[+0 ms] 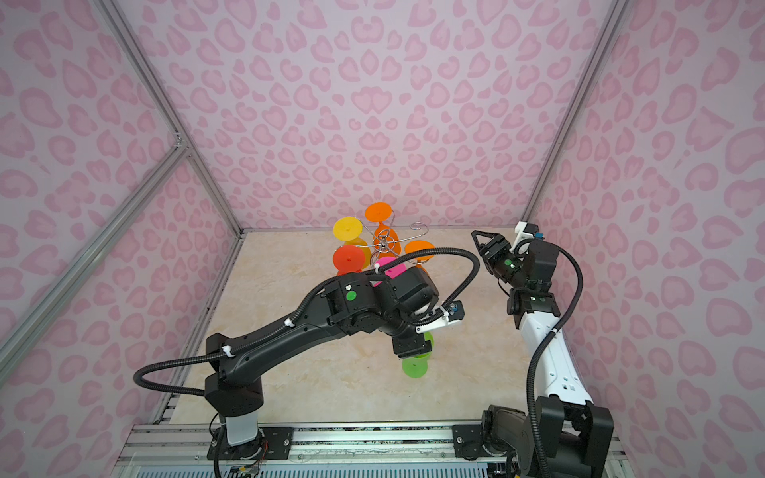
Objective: Take the wine glass off the wine glass rack
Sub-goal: 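Open the left gripper and lift it away from the green glass, then raise the left arm beside the rack while the right gripper reaches an orange glass's foot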
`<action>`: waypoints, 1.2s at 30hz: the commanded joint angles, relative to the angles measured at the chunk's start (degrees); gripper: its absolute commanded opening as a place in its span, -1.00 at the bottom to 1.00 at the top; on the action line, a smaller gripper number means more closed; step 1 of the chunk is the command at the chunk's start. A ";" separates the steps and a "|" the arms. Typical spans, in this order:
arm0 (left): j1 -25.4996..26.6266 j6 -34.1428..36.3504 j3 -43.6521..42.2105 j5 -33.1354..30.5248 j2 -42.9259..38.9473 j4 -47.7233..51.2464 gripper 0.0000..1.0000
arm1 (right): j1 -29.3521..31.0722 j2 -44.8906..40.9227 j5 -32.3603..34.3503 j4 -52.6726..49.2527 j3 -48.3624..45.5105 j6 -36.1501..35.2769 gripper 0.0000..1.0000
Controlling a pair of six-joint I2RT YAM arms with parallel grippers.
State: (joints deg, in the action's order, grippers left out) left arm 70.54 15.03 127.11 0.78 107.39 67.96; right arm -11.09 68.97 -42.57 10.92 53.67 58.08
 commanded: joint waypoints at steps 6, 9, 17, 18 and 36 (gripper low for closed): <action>-3.67 -3.78 -9.95 0.39 -18.35 -18.20 0.32 | 2.32 -2.71 -1.83 -0.36 0.08 -0.19 0.30; -7.39 -5.71 -18.57 -2.36 -27.61 -26.78 0.33 | 4.78 -3.70 -1.56 -2.51 0.78 -1.75 0.31; -26.59 -13.08 -39.53 -2.67 -46.70 -40.46 0.47 | 12.43 -4.66 0.16 -9.87 5.68 -6.06 0.32; -29.14 -13.90 -41.21 -2.59 -47.77 -41.15 0.48 | 13.24 -4.48 0.33 -10.70 6.12 -6.68 0.33; -51.01 -24.55 -55.21 12.35 -47.84 -49.50 0.50 | 21.28 -1.43 2.05 -11.50 7.82 -5.90 0.15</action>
State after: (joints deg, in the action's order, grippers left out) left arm 19.81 -8.12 72.20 10.85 59.35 22.15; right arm 9.74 67.16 -40.56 -0.73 61.14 51.92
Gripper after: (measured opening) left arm 0.749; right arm 0.579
